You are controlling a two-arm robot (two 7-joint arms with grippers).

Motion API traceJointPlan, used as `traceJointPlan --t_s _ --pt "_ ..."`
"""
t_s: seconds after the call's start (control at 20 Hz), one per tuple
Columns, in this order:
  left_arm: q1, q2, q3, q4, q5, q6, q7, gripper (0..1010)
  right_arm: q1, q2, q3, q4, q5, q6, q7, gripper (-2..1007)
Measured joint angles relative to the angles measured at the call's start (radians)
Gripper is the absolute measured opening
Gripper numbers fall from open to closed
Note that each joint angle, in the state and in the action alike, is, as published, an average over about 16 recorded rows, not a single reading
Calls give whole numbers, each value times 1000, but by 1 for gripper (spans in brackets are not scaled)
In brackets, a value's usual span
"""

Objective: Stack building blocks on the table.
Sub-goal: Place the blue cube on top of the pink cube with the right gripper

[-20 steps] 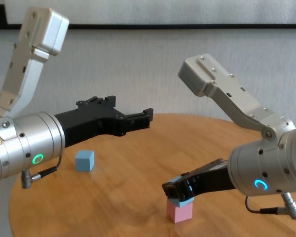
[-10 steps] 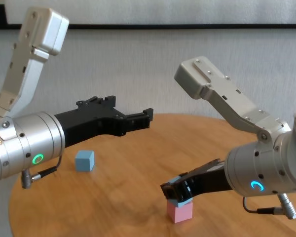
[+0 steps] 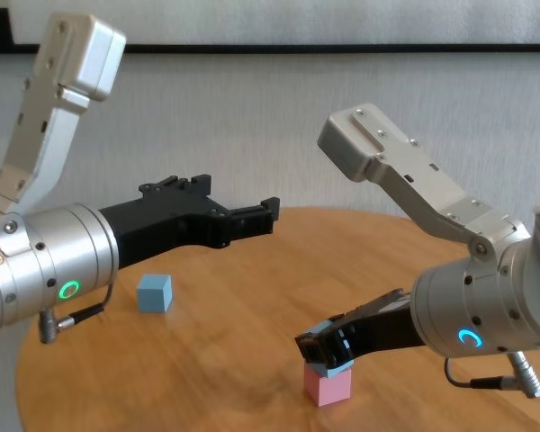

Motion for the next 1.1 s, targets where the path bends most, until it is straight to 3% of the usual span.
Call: traceJointPlan --t_s 0.45,0.9,1.1 --pt "0 0 0 0 0 0 0 1000 0 1 1 0 1 -1 0 463" --pt "0 0 0 0 0 0 0 1000 -1 1 1 0 3 -2 0 754" --pt "0 0 0 0 0 0 0 1000 -9 6 9 -11 3 -26 0 876"
